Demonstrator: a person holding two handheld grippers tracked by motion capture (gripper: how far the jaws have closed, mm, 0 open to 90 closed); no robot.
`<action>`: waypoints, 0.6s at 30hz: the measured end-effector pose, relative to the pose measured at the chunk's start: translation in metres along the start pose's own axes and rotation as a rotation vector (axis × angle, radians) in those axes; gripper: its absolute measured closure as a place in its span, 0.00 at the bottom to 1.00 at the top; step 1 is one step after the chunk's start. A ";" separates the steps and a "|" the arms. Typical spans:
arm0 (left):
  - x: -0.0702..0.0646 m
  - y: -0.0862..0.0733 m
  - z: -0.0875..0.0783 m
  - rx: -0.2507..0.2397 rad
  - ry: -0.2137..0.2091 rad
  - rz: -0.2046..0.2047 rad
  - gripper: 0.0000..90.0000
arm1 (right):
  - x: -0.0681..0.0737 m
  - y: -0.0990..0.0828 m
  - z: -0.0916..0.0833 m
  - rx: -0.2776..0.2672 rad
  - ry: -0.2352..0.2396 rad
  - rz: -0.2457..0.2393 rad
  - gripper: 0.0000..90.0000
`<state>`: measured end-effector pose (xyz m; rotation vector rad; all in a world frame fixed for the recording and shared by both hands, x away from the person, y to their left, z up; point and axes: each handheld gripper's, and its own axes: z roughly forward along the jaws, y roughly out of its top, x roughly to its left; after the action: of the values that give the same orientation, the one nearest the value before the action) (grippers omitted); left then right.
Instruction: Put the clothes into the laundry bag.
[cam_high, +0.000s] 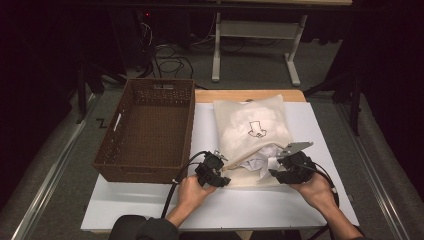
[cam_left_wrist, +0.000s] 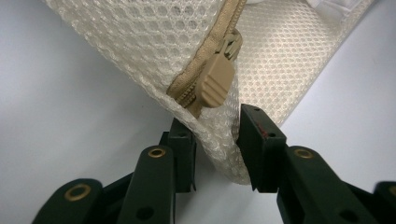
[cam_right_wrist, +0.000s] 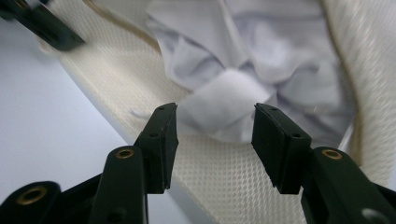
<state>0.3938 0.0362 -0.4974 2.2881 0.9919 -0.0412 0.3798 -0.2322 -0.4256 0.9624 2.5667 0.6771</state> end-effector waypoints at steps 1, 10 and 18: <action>0.000 0.000 0.000 0.000 -0.002 -0.002 0.76 | -0.001 -0.002 0.005 0.014 0.000 0.006 0.55; 0.000 -0.001 -0.002 0.020 -0.020 0.018 0.89 | -0.004 -0.001 0.061 0.126 -0.018 0.021 0.57; -0.004 -0.001 -0.003 0.033 -0.014 0.034 0.93 | -0.008 0.019 0.062 0.033 -0.076 0.043 0.94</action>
<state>0.3896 0.0364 -0.4946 2.3307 0.9512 -0.0600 0.4233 -0.2054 -0.4660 1.0357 2.5052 0.6001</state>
